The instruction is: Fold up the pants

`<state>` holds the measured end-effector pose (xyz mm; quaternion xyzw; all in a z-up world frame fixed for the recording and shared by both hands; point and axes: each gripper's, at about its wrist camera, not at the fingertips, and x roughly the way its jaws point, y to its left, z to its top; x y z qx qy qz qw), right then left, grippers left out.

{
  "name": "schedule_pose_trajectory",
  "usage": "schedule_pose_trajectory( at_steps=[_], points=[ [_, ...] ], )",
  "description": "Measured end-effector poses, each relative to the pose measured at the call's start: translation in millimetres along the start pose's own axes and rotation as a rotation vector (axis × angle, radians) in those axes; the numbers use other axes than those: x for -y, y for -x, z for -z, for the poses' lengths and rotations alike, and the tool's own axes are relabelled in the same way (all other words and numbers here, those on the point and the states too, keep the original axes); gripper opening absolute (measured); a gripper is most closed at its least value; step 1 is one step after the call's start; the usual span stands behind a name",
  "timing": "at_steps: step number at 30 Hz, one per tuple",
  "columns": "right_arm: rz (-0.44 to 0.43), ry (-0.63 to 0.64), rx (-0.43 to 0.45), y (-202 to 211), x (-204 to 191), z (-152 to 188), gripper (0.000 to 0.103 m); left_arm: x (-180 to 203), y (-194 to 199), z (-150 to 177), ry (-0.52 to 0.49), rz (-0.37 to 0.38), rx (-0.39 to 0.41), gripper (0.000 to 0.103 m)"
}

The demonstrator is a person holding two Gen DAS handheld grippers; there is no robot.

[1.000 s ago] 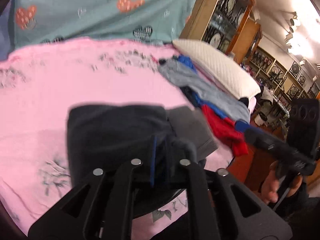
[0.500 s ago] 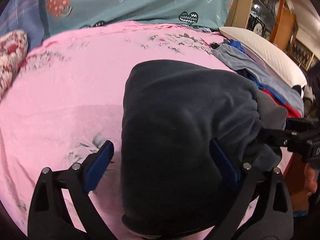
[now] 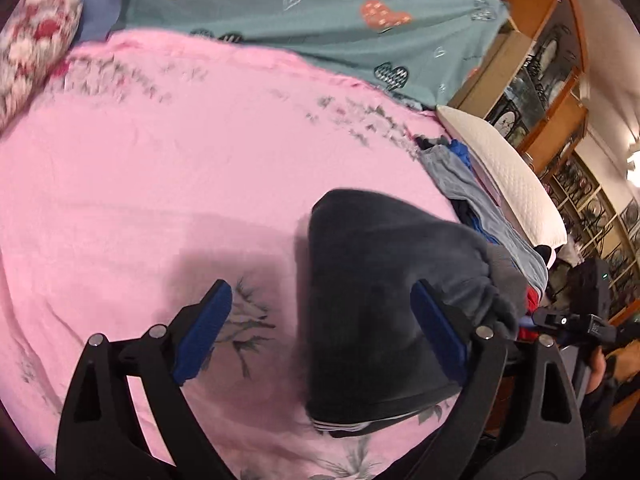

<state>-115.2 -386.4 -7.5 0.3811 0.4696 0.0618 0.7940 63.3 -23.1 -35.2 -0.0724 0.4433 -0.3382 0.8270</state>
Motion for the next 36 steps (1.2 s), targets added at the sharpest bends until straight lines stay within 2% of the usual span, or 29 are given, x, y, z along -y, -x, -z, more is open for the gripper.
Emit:
schedule_pose_trajectory(
  at_steps=[3, 7, 9, 11, 12, 13, 14, 15, 17, 20, 29, 33, 36],
  points=[
    [-0.096, -0.054, -0.037, -24.8, 10.6, -0.8, 0.102, 1.2, -20.3, 12.4, -0.026, 0.015, -0.048, 0.090],
    [-0.181, -0.012, -0.049, -51.1, -4.1, -5.0, 0.102, 7.4, -45.9, 17.7, -0.021, 0.036, -0.069, 0.087],
    [-0.189, 0.007, -0.054, -62.2, -12.4, -7.7, 0.102, 7.1, -56.8, 17.1, 0.008, 0.056, -0.081, 0.081],
    [-0.158, 0.038, -0.059, -70.3, -19.9, -8.0, 0.102, 14.6, -67.2, 19.7, -0.017, 0.068, -0.106, 0.062],
    [-0.143, 0.053, -0.064, -74.7, -23.5, -7.5, 0.100, 18.3, -70.1, 21.4, -0.035, 0.052, -0.107, 0.060],
    [-0.139, 0.059, -0.066, -76.2, -24.1, -7.4, 0.097, 18.6, -69.5, 23.1, -0.045, 0.059, -0.110, 0.053],
    [-0.147, 0.056, -0.066, -76.3, -23.0, -7.1, 0.086, 18.1, -67.9, 22.6, -0.041, 0.071, -0.109, 0.046],
    [-0.157, 0.057, -0.058, -73.9, -21.2, -6.9, 0.074, 17.3, -66.2, 21.3, -0.032, 0.086, -0.109, 0.043],
    [-0.175, 0.068, -0.043, -68.3, -18.8, -5.4, 0.065, 17.1, -61.6, 21.0, -0.022, 0.106, -0.097, 0.037],
    [-0.179, 0.091, -0.024, -59.4, -16.8, -0.6, 0.061, 16.3, -57.7, 21.1, -0.004, 0.127, -0.083, 0.034],
    [-0.186, 0.132, 0.029, -40.9, -32.5, -5.6, 0.059, 21.3, -33.9, 12.6, 0.018, 0.140, -0.027, 0.031],
    [-0.199, 0.175, 0.057, -30.7, -52.4, -17.5, 0.059, 25.4, -12.3, -2.4, 0.013, 0.145, 0.033, 0.031],
    [-0.199, 0.236, 0.085, -24.5, -78.2, -38.4, 0.059, 24.0, -0.5, -21.3, 0.017, 0.136, 0.075, 0.032]
  ],
)
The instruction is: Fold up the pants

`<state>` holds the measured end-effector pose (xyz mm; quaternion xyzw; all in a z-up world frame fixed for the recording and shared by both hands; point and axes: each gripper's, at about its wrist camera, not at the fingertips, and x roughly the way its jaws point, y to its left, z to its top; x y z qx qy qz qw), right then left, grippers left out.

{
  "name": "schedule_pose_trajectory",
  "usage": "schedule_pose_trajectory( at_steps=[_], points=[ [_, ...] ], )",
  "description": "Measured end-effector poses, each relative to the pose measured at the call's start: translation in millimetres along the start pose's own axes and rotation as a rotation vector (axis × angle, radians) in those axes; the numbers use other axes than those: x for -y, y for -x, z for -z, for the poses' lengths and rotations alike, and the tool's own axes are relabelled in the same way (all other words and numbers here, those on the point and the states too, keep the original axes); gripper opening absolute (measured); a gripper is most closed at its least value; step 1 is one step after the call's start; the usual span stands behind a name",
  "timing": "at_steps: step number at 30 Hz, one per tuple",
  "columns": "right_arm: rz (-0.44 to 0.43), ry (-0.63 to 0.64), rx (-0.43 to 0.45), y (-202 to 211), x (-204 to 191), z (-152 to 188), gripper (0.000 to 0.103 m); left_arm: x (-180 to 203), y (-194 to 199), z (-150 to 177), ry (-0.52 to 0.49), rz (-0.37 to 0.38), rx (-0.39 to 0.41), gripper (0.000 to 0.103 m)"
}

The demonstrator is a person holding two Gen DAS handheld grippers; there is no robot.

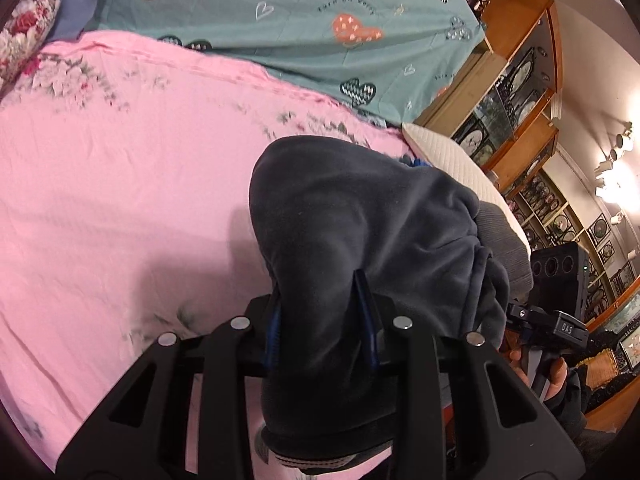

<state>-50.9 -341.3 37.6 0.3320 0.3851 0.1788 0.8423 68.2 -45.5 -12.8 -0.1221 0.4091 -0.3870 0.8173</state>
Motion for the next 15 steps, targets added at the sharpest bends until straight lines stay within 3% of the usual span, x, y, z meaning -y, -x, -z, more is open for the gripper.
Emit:
schedule_pose_trajectory(
  at_steps=[5, 9, 15],
  points=[
    [0.013, 0.094, 0.001, -25.4, -26.5, -57.9, 0.059, -12.0, 2.6, -57.9, 0.003, -0.048, 0.065, 0.032],
    [0.010, 0.151, 0.012, -66.7, -35.1, -132.6, 0.059, -34.0, -10.5, -126.1, 0.001, -0.092, 0.133, 0.032],
    [0.021, 0.193, 0.022, -163.3, -7.1, -253.2, 0.059, -100.4, -81.9, -237.7, 0.054, -0.147, 0.169, 0.033]
  ],
)
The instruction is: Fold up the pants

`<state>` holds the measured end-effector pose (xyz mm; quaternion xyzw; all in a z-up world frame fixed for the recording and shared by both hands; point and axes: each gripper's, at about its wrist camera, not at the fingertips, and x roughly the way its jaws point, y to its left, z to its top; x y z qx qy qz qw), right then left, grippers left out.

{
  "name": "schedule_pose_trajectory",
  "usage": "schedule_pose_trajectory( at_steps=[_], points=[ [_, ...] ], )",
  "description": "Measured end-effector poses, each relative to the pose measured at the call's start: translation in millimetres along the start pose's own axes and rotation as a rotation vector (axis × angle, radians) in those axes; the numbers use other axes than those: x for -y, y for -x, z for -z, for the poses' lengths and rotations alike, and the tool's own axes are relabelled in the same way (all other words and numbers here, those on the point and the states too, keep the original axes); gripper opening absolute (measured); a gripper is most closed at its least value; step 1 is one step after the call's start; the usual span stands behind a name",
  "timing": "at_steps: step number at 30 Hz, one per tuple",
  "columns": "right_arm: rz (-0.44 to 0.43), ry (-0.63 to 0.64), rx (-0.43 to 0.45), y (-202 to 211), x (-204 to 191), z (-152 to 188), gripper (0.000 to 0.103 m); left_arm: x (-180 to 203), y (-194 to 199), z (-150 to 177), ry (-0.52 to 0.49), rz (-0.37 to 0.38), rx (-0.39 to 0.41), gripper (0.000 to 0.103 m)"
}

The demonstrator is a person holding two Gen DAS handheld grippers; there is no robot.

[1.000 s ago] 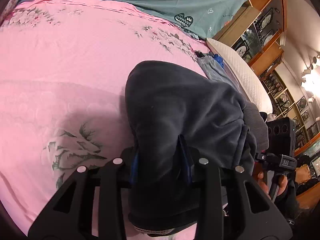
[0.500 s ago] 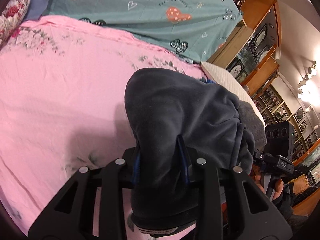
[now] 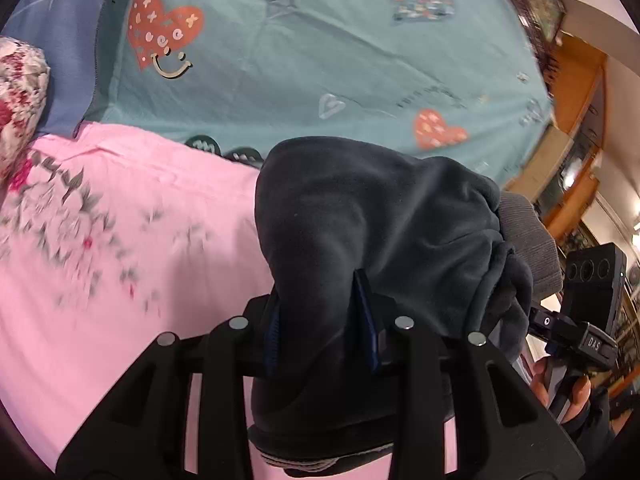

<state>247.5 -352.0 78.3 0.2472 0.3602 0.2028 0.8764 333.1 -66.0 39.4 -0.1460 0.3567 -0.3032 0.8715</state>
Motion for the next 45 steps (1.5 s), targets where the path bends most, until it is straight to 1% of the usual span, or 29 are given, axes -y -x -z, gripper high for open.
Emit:
schedule_pose_trajectory(
  at_steps=[2, 5, 7, 9, 10, 12, 14, 17, 19, 21, 22, 23, 24, 25, 26, 27, 28, 30, 34, 35, 36, 37, 39, 43, 45],
  points=[
    [0.002, -0.006, -0.003, -34.9, 23.2, -25.1, 0.059, -18.8, -41.1, -24.3, 0.026, -0.029, 0.004, 0.034],
    [0.052, -0.019, -0.025, -99.2, 68.9, -55.5, 0.059, -45.3, -106.0, -49.4, 0.063, -0.090, -0.038, 0.034],
    [0.077, -0.049, -0.043, -128.7, 95.8, -62.3, 0.059, -59.4, -145.7, -56.8, 0.050, -0.137, -0.065, 0.034],
    [0.110, -0.102, -0.079, -157.5, 124.4, -60.4, 0.062, -72.2, -174.9, -56.2, 0.057, -0.175, -0.107, 0.034],
    [0.120, -0.115, -0.093, -166.7, 133.7, -56.5, 0.065, -78.0, -183.6, -53.5, 0.068, -0.186, -0.112, 0.038],
    [0.111, -0.107, -0.085, -170.6, 140.6, -50.5, 0.072, -79.7, -183.5, -49.6, 0.053, -0.187, -0.088, 0.046],
    [0.100, -0.128, -0.094, -165.5, 144.0, -49.2, 0.073, -84.6, -175.6, -48.3, 0.070, -0.204, -0.072, 0.072],
    [0.137, -0.110, -0.101, -145.1, 136.5, -48.0, 0.073, -93.8, -149.3, -50.0, 0.116, -0.214, -0.023, 0.074],
    [0.165, -0.112, -0.067, -119.9, 127.7, -50.1, 0.073, -90.9, -120.1, -53.9, 0.125, -0.212, 0.021, 0.077],
    [0.185, -0.108, -0.025, -83.0, 111.8, -50.1, 0.074, -74.5, -85.8, -53.1, 0.073, -0.224, 0.068, 0.084],
    [0.195, -0.096, -0.020, -67.6, 103.6, -46.7, 0.074, -58.7, -60.5, -48.2, 0.014, -0.237, 0.107, 0.088],
    [0.217, -0.078, -0.005, -44.7, 87.9, -41.4, 0.075, -46.9, -44.4, -44.0, -0.027, -0.250, 0.130, 0.093],
    [0.231, -0.069, 0.008, -28.1, 74.5, -35.0, 0.081, -30.7, -19.3, -33.1, -0.078, -0.263, 0.164, 0.096],
    [0.249, -0.068, 0.027, -9.8, 63.3, -26.3, 0.087, -17.5, 1.3, -22.2, -0.108, -0.274, 0.199, 0.101],
    [0.282, -0.061, 0.049, 9.2, 49.8, -14.8, 0.100, -5.9, 16.5, -12.9, -0.133, -0.282, 0.221, 0.101],
    [0.318, -0.048, 0.076, 29.1, 30.9, 0.2, 0.102, 8.5, 37.8, 5.9, -0.162, -0.277, 0.235, 0.101],
    [0.326, -0.035, 0.096, 44.4, 14.8, 16.1, 0.102, 20.7, 53.5, 24.0, -0.182, -0.276, 0.223, 0.101],
    [0.364, 0.003, 0.112, 73.2, -14.9, 50.6, 0.102, 36.0, 78.6, 52.5, -0.202, -0.263, 0.185, 0.101],
    [0.383, 0.040, 0.130, 110.3, -57.1, 115.2, 0.102, 59.5, 120.8, 121.4, -0.197, -0.233, 0.084, 0.101],
    [0.396, 0.061, 0.125, 116.2, -68.0, 133.8, 0.102, 63.6, 134.4, 137.6, -0.198, -0.231, 0.080, 0.101],
    [0.415, 0.079, 0.119, 119.1, -76.8, 146.6, 0.102, 68.1, 144.2, 151.1, -0.202, -0.243, 0.086, 0.101],
    [0.424, 0.097, 0.122, 123.4, -84.3, 158.9, 0.102, 73.8, 156.5, 163.3, -0.215, -0.269, 0.103, 0.101],
    [0.436, 0.123, 0.132, 136.2, -96.7, 186.6, 0.102, 81.5, 181.1, 184.6, -0.224, -0.297, 0.141, 0.101],
    [0.446, 0.164, 0.158, 153.0, -114.5, 224.2, 0.102, 92.4, 217.2, 218.8, -0.242, -0.352, 0.204, 0.101],
    [0.475, 0.191, 0.163, 158.1, -122.3, 238.5, 0.102, 95.8, 226.5, 232.2, -0.254, -0.386, 0.213, 0.101]
  ],
)
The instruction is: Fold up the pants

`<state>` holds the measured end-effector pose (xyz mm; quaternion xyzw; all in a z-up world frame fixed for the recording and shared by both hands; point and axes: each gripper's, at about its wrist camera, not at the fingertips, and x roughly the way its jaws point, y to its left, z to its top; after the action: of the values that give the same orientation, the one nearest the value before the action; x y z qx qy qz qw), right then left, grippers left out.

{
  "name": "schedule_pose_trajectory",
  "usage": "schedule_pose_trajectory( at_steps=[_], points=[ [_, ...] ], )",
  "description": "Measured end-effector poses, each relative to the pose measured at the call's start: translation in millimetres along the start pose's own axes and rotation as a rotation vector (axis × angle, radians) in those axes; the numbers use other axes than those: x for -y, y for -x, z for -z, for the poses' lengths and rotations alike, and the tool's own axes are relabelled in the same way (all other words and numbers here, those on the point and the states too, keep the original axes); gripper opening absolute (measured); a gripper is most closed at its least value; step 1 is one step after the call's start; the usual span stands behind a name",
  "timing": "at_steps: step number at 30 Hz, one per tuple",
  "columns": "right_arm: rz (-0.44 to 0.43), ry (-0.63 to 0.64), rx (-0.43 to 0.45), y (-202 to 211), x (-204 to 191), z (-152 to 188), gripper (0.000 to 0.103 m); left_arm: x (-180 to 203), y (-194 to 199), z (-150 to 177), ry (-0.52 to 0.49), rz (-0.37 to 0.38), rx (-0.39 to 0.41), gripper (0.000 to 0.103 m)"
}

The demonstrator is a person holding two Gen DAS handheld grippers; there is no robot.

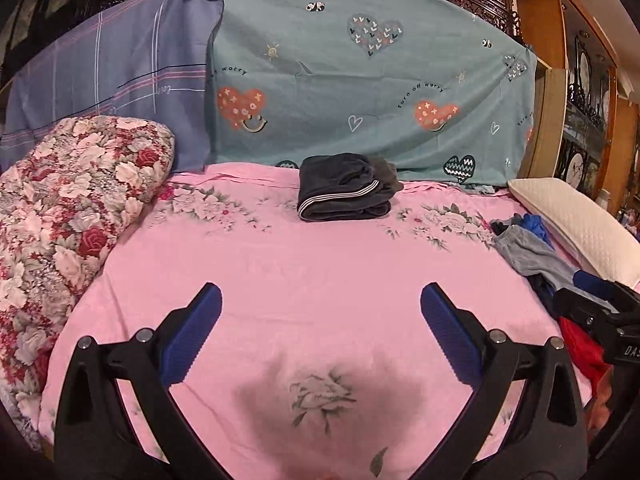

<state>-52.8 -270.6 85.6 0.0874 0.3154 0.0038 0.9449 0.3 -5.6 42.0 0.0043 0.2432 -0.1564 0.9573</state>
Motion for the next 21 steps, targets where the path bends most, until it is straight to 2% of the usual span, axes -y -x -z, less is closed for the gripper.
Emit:
schedule_pose_trajectory(
  at_steps=[4, 8, 14, 21],
  points=[
    [0.017, 0.019, -0.001, 14.9, -4.5, 10.9, 0.102, 9.0, 17.4, 14.5, -0.049, -0.024, -0.009, 0.101],
    [0.023, -0.009, 0.022, 29.5, 0.7, 10.7, 0.102, 12.1, 30.2, 15.8, -0.064, -0.032, -0.003, 0.101],
    [0.037, -0.013, 0.018, 34.6, 1.6, 13.8, 0.102, 5.8, 28.5, 14.6, -0.035, -0.050, -0.035, 0.101],
    [0.050, -0.021, 0.004, 30.3, 3.8, 16.0, 0.102, 6.7, 25.5, 14.8, -0.040, -0.093, -0.036, 0.101]
  ],
)
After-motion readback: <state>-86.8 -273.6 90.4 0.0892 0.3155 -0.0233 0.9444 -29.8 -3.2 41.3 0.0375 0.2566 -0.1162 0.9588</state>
